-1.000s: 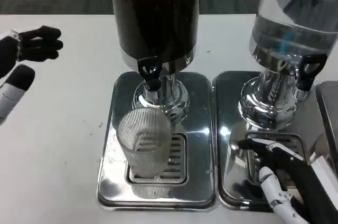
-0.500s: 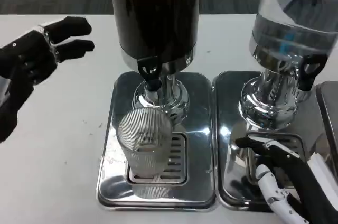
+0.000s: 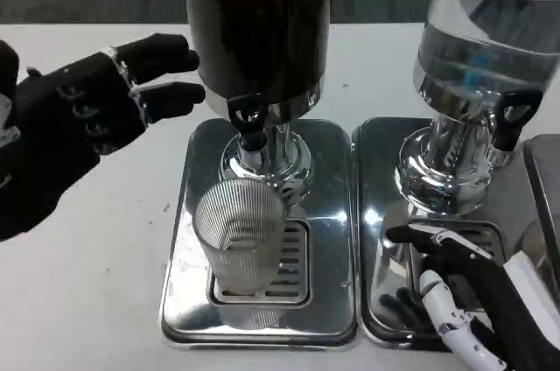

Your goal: Grasp the cup under the faucet to collect the drink, then remove the cup.

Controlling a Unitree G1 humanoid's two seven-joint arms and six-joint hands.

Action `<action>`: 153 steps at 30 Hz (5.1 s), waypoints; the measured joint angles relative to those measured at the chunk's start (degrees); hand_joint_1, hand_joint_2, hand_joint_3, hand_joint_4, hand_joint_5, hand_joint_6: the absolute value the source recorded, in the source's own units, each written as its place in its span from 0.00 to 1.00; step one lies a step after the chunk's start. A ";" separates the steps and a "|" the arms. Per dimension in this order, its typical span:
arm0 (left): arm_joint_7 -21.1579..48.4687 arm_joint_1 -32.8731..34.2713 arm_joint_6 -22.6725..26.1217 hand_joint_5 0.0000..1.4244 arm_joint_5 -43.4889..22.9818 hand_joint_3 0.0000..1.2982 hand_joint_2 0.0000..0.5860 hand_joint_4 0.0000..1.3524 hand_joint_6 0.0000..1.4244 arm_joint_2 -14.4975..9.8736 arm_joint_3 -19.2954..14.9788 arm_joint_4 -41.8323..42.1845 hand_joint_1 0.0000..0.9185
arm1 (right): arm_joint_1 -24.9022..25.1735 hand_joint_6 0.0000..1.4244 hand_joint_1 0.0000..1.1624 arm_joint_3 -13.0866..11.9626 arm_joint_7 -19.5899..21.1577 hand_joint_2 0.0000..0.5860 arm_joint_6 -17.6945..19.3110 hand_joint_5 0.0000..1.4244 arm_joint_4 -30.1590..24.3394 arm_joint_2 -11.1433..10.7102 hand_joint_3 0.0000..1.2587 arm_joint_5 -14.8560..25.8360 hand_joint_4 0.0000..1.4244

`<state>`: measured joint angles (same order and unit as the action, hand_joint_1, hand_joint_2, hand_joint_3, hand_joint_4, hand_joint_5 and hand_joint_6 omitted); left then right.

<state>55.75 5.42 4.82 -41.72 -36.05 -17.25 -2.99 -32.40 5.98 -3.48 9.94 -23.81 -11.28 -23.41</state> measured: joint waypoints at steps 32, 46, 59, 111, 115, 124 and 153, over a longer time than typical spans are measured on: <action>6.80 10.52 7.63 0.13 4.31 0.18 0.06 0.10 0.09 1.15 4.73 -6.48 0.00 | -0.33 0.16 0.23 1.30 2.96 1.00 0.01 0.15 1.27 1.41 0.26 -0.05 0.16; 6.72 11.40 6.42 0.10 6.62 0.18 0.05 0.09 0.05 2.72 4.85 -6.39 0.00 | -0.54 0.16 0.24 1.33 3.30 1.00 0.01 0.15 1.64 1.65 0.27 0.06 0.16; 7.16 12.59 3.14 0.10 10.48 0.18 0.05 0.09 0.04 3.88 7.92 -4.55 0.00 | 0.00 0.16 0.24 1.04 3.90 1.00 0.00 0.15 2.33 1.74 0.27 0.35 0.16; 0.94 3.80 -25.17 0.10 22.08 0.18 0.08 0.09 0.04 2.61 9.71 0.61 0.00 | 4.37 0.15 0.35 -0.39 1.31 0.98 -1.04 0.15 3.11 1.31 0.24 4.16 0.16; 0.85 3.66 -25.14 0.10 21.97 0.18 0.09 0.09 0.04 2.56 9.68 0.92 0.00 | 4.61 0.15 0.36 -0.39 1.00 0.98 -1.57 0.15 3.13 1.30 0.24 4.21 0.16; 0.79 3.28 -25.00 0.11 21.77 0.18 0.10 0.09 0.04 2.52 9.45 1.85 0.00 | 5.33 0.15 0.37 -0.30 0.86 0.98 -1.72 0.15 3.16 1.30 0.24 4.70 0.16; 0.59 2.02 -23.79 0.11 19.82 0.18 0.11 0.10 0.05 2.52 9.38 3.03 0.00 | 11.50 0.11 0.38 0.05 -7.59 0.56 -2.38 0.08 3.79 -1.84 0.10 11.72 0.06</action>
<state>56.35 7.44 -18.97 -21.89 -33.53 -7.87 0.05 -20.90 6.03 -11.06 7.56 -20.02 -13.12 -11.69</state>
